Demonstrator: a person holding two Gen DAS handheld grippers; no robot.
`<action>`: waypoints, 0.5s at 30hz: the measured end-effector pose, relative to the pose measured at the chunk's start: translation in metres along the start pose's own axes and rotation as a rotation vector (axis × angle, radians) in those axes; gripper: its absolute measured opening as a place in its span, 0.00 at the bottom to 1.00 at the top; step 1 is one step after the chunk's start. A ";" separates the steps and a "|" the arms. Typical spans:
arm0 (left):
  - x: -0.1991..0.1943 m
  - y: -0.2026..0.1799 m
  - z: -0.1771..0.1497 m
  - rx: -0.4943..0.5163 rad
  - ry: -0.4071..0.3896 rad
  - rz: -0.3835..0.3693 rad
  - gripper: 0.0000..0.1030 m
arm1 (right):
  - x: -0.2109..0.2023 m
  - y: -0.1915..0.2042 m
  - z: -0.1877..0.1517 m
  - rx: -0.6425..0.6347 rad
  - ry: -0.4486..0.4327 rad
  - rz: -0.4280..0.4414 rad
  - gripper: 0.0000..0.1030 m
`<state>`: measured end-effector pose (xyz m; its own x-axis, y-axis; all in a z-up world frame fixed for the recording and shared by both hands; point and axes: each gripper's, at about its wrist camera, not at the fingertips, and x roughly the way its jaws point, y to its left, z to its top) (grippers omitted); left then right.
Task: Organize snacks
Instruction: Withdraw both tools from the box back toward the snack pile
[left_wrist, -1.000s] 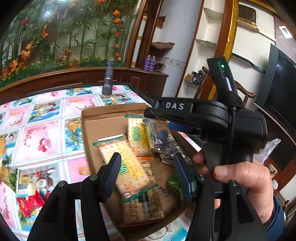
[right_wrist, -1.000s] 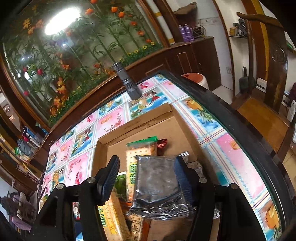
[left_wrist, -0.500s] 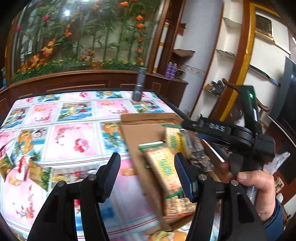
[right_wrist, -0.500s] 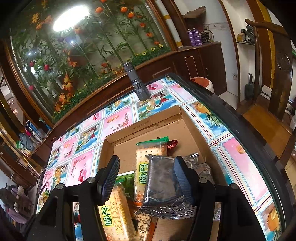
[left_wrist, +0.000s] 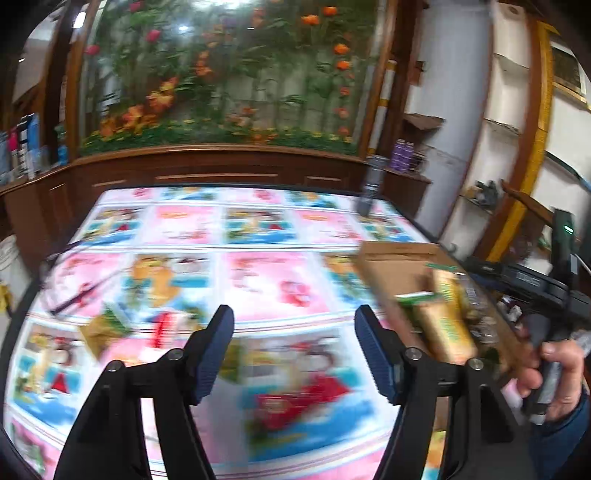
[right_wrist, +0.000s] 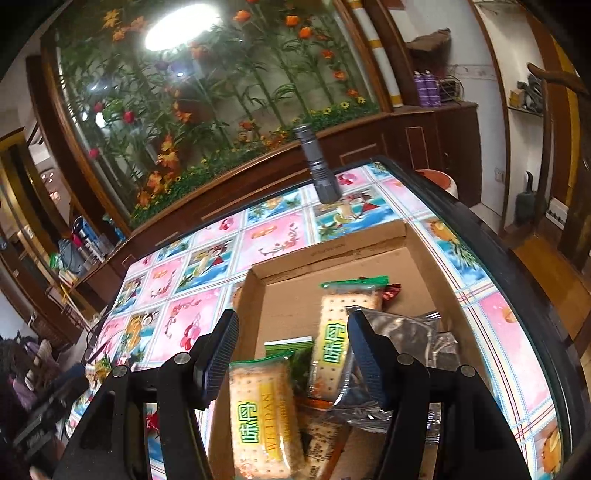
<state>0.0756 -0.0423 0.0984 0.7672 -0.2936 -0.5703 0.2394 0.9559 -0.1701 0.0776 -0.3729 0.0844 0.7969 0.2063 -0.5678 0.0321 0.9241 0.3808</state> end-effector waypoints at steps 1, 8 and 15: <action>0.002 0.015 0.002 -0.016 0.008 0.025 0.68 | 0.000 0.001 -0.001 -0.006 0.002 0.001 0.64; 0.025 0.121 0.007 -0.194 0.077 0.183 0.68 | 0.004 0.008 -0.004 -0.023 0.015 0.013 0.64; 0.048 0.146 -0.001 -0.204 0.126 0.219 0.60 | 0.006 0.012 -0.004 -0.033 0.022 0.026 0.64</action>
<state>0.1469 0.0828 0.0456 0.7047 -0.0899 -0.7037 -0.0573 0.9815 -0.1828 0.0802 -0.3594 0.0825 0.7839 0.2373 -0.5738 -0.0089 0.9283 0.3718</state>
